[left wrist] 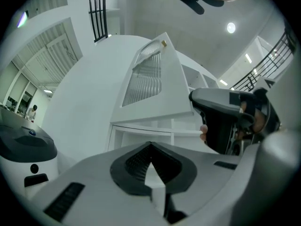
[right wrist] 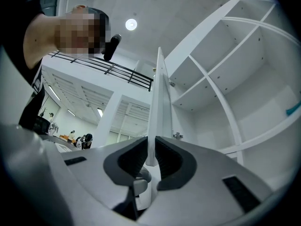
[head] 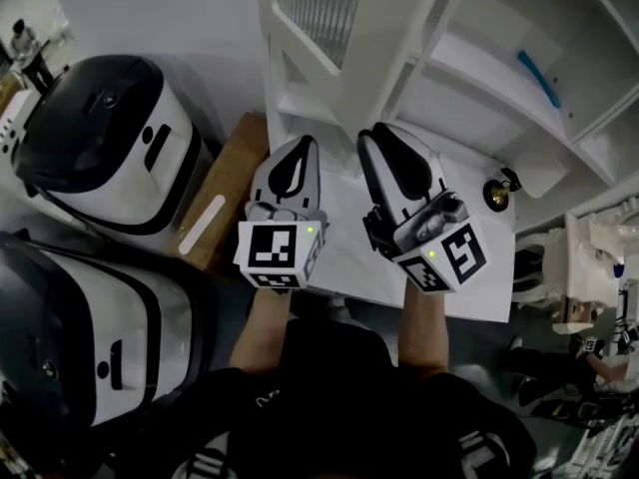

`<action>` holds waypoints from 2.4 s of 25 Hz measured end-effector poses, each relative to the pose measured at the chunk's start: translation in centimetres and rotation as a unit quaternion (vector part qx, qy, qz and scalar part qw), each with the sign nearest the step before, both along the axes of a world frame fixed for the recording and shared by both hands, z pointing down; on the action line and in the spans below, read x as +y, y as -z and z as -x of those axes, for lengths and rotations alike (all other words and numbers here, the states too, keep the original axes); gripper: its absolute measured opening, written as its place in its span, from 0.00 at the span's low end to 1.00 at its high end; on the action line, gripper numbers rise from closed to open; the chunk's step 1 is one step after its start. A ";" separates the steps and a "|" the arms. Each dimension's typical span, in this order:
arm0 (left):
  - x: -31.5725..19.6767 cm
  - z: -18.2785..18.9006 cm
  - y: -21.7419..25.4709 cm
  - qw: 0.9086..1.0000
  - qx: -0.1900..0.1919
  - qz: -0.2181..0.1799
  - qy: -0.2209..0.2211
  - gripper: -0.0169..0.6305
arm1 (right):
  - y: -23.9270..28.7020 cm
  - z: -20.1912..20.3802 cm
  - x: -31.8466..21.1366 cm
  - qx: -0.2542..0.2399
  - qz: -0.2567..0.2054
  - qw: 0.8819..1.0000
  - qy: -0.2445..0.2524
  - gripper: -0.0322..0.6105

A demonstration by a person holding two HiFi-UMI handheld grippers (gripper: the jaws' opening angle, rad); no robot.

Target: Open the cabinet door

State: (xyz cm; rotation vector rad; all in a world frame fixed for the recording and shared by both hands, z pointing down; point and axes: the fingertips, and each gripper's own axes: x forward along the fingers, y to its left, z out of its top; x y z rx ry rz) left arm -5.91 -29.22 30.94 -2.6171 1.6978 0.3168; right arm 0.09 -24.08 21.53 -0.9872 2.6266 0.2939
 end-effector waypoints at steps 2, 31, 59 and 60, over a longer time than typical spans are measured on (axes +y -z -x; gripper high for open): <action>0.4 0.7 -0.2 1.000 0.004 0.002 0.002 0.04 | 0.0 1.0 0.5 0.001 -0.005 1.000 0.013 0.15; 5.3 16.9 -1.0 0.983 -0.018 0.015 0.180 0.04 | -0.8 16.1 2.5 -0.008 -0.033 0.990 0.139 0.13; 3.1 14.0 -1.6 0.987 -0.025 0.027 0.154 0.04 | -5.8 14.5 -3.4 0.018 0.064 0.996 0.060 0.08; 2.8 13.5 -1.6 0.988 -0.025 0.027 0.148 0.04 | -6.0 14.0 -3.7 0.019 0.065 0.996 0.055 0.08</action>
